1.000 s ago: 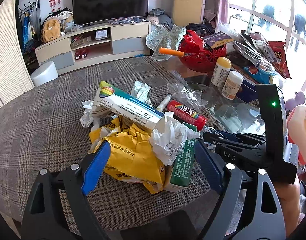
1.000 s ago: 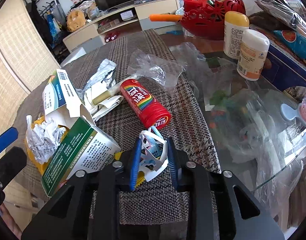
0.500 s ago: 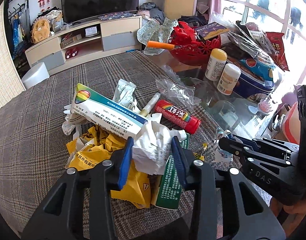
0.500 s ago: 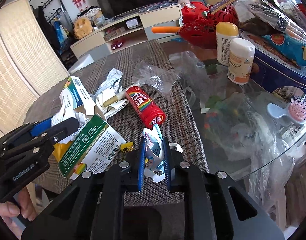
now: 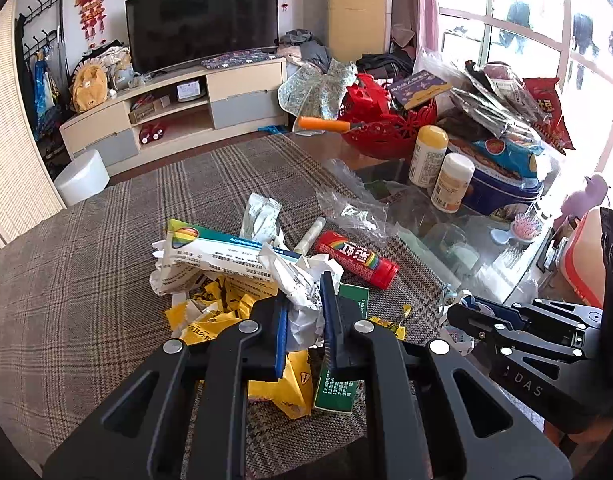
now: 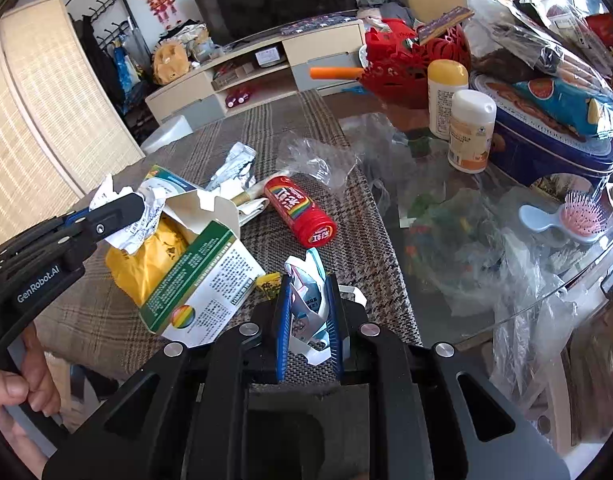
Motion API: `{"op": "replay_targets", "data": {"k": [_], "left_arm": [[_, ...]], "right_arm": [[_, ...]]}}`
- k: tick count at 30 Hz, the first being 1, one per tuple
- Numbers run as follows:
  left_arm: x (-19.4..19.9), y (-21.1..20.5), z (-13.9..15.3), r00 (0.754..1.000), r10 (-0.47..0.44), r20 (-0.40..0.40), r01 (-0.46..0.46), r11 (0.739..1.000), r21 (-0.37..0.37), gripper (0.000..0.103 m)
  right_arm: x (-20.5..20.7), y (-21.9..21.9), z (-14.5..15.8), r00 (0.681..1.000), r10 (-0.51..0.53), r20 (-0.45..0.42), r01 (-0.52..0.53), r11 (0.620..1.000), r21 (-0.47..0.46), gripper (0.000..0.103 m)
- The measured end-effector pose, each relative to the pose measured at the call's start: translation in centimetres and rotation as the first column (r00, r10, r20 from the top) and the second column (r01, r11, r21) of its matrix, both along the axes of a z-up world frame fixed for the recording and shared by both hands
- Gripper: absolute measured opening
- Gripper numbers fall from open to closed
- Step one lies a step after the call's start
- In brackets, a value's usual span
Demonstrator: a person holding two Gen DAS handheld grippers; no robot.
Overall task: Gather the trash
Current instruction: 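Lower both grippers into the black bin and open them to drop the trash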
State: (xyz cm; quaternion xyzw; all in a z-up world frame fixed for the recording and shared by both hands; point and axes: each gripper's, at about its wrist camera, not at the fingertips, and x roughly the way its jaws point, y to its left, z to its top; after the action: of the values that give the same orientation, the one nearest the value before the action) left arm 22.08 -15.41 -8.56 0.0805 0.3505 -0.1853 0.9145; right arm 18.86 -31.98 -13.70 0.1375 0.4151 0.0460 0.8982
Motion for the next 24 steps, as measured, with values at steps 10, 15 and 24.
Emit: {"op": "replay_targets", "data": {"k": [10,15,24], "left_arm": [[-7.9,3.3,3.2,0.999,0.037,0.022,-0.036,0.999,-0.031,0.013],[-12.3,5.6,1.7,0.998,0.061,-0.025,-0.062,0.997,-0.045,0.013],[-17.3,8.1,-5.4,0.978,0.074,-0.194,-0.096,0.990,-0.106,0.013]], "right_arm": [[-6.1,3.2,4.0,0.997,0.056,0.056,-0.055,0.998,-0.030,0.018],[-10.1,4.6,3.5,0.995,0.091,0.033,-0.089,0.995,-0.044,0.018],[-14.9,7.4,-3.6,0.983,0.158,-0.089,-0.160,0.987,-0.017,0.018]]}}
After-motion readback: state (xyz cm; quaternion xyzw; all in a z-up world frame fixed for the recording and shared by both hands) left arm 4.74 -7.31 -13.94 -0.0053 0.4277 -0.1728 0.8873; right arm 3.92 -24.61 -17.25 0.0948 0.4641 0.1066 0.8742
